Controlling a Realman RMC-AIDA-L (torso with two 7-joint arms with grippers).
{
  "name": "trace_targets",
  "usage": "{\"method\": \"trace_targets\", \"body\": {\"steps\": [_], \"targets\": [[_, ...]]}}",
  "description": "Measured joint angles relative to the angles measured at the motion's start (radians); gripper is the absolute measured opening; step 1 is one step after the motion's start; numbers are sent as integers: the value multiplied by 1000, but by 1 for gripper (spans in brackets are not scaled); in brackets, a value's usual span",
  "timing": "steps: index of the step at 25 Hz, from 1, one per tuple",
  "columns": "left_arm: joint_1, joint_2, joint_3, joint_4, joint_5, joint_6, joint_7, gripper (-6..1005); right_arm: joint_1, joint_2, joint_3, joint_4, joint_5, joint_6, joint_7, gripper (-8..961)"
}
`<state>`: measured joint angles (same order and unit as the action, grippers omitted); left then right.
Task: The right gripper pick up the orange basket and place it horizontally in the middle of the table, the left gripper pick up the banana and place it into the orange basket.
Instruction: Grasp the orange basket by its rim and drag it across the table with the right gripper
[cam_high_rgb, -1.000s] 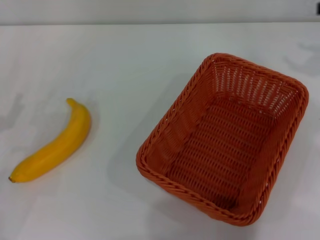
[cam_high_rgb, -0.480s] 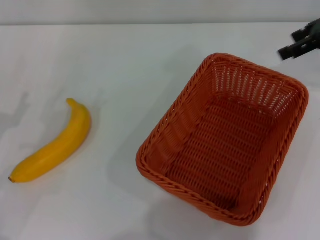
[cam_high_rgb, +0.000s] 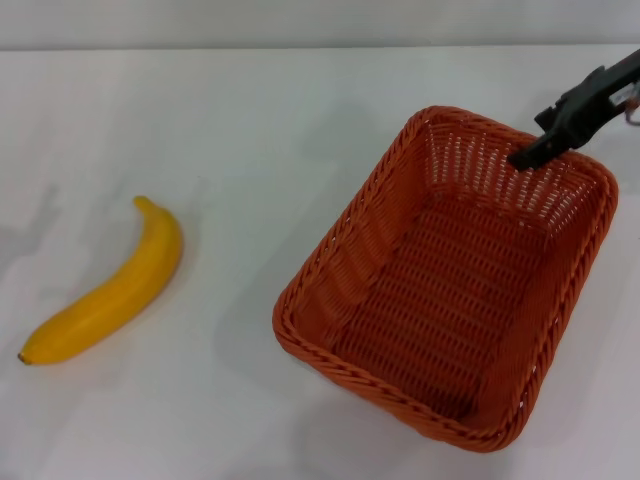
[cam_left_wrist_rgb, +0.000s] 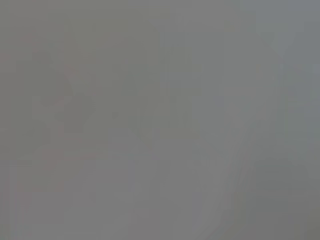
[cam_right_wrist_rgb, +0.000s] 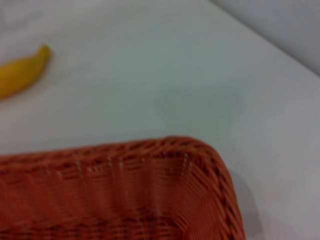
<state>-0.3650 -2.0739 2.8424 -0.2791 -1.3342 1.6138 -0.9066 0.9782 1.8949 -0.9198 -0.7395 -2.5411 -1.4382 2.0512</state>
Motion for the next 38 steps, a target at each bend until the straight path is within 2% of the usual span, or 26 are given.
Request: {"method": "trace_targets", "body": {"steps": [5,14,18,22,25,31,33,35,38], "targets": [[4,0,0,0,5,0,0,857,10,34,-74,3,-53,47,19,733],[10,-1,0,0,16,-2,9,853,47,43,-184,56,-74,63,30,726],[17,-3,0,0,16,-2,22,851,66,54,-194,66,-99,66,32,723],[22,0,0,-3,16,1,23,850,85,49,-188,68,-102,41,57,553],[22,1,0,-12,12,20,25,848,92,30,-185,66,-102,33,123,447],[2,7,-1,-44,-34,38,56,845,94,-37,-185,66,-102,21,330,213],[-13,15,0,-57,-39,39,55,845,96,-75,-184,68,-106,-9,442,202],[-31,32,0,-68,-36,41,51,844,98,-98,-173,64,-109,-40,525,192],[-46,49,0,-80,-43,49,51,842,94,-118,-57,54,-113,-109,626,175]]}}
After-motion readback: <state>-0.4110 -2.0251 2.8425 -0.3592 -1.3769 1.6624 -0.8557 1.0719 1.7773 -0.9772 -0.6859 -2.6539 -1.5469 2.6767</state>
